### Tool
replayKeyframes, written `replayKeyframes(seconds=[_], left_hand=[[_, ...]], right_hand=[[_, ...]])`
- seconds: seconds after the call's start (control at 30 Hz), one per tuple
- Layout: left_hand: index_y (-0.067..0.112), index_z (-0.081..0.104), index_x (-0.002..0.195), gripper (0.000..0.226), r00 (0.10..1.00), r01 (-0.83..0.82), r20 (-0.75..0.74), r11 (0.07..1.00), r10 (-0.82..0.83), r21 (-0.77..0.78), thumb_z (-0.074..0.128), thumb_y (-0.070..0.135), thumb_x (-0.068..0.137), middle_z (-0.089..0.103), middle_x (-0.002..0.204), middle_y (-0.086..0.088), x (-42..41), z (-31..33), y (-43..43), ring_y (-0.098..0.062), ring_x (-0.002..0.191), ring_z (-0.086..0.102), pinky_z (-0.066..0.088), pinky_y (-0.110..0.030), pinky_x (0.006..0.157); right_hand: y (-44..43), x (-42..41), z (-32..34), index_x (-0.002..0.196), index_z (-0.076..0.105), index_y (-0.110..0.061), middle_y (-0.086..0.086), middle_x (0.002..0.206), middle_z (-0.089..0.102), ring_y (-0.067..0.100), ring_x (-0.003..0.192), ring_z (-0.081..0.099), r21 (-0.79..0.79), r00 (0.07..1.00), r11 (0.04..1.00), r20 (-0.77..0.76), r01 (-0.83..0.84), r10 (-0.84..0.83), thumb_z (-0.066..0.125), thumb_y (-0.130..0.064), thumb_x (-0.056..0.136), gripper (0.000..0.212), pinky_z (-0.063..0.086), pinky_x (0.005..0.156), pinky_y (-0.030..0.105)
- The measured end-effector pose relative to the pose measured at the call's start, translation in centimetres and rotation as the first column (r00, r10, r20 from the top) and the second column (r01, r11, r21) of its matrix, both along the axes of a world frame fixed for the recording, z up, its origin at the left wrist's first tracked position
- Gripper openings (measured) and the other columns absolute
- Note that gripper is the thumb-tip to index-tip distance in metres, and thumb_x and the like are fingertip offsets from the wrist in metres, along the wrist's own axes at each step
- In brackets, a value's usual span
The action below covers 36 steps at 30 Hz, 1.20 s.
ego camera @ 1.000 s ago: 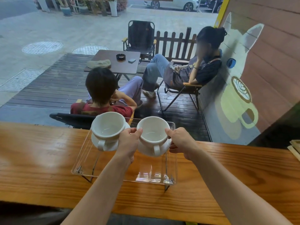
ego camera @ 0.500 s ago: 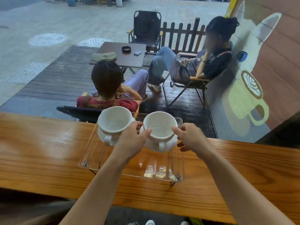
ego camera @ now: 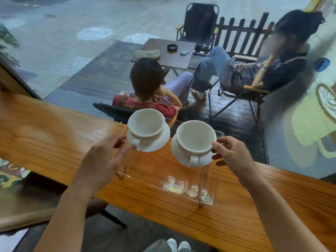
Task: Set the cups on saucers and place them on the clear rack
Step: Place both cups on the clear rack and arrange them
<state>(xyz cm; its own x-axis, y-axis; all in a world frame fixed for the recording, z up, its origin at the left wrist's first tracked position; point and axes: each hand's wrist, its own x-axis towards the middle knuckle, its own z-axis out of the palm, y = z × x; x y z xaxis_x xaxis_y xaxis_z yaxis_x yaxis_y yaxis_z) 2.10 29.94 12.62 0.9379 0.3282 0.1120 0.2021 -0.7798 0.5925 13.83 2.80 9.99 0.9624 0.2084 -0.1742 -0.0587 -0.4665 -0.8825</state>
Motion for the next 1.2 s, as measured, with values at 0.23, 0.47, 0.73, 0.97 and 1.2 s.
replayKeyframes(seconds=[0.23,0.47,0.73,0.97,1.2], left_hand=[[0.010,0.059,0.115,0.027,0.944,-0.316,0.041,0.934,0.327,-0.165,0.048,0.020,0.093,0.065,0.110,-0.013,-0.9,-7.1,4.0,-0.018,0.095,0.055,0.045,-0.030,0.077],[0.007,0.050,0.128,0.039,0.941,-0.323,-0.143,0.940,0.307,-0.112,0.053,0.015,0.090,0.056,0.128,-0.020,0.4,-14.4,7.7,-0.037,0.114,0.053,0.048,-0.050,0.090],[0.023,0.014,0.147,0.063,0.937,0.059,-0.348,0.979,0.012,0.194,0.036,0.047,0.093,0.011,0.159,-0.003,2.2,-19.9,9.9,-0.022,0.146,0.005,0.002,-0.042,0.117],[0.029,-0.006,0.146,0.065,0.870,0.155,-0.493,0.963,-0.027,0.220,0.019,0.054,0.092,-0.005,0.160,0.000,1.8,-21.5,11.0,-0.020,0.146,-0.006,-0.005,-0.043,0.119],[0.030,0.004,0.147,0.064,0.899,0.158,-0.438,0.950,-0.025,0.270,0.020,0.055,0.090,0.005,0.160,0.000,1.4,-21.6,11.2,-0.020,0.146,0.002,0.000,-0.042,0.119]], right_hand=[[-0.2,0.1,-0.3,0.104,0.057,-0.012,0.004,0.085,0.066,0.017,0.075,0.067,0.060,0.999,0.998,-0.036,0.004,-0.002,0.052,-0.024,0.094,0.017,0.050,0.058,0.023],[-0.1,-1.2,-0.7,0.109,0.059,-0.007,0.011,0.089,0.069,0.021,0.074,0.067,0.070,0.990,0.989,-0.059,0.129,-0.125,0.053,-0.026,0.094,0.025,0.050,0.058,0.026],[2.2,-3.2,-1.4,0.122,0.055,-0.018,0.007,0.087,0.069,0.011,0.063,0.068,0.139,0.942,0.933,-0.008,0.332,-0.335,0.053,-0.030,0.093,0.031,0.052,0.049,0.019],[4.1,-3.4,-1.2,0.117,0.057,-0.007,0.011,0.074,0.064,0.014,0.047,0.057,0.163,0.872,0.856,-0.092,0.490,-0.482,0.053,-0.033,0.093,0.036,0.048,0.042,0.029],[4.7,-2.2,-0.9,0.088,0.059,-0.007,0.007,0.056,0.058,0.016,0.036,0.044,0.130,0.833,0.834,-0.246,0.536,-0.496,0.052,-0.031,0.092,0.025,0.038,0.035,0.025]])
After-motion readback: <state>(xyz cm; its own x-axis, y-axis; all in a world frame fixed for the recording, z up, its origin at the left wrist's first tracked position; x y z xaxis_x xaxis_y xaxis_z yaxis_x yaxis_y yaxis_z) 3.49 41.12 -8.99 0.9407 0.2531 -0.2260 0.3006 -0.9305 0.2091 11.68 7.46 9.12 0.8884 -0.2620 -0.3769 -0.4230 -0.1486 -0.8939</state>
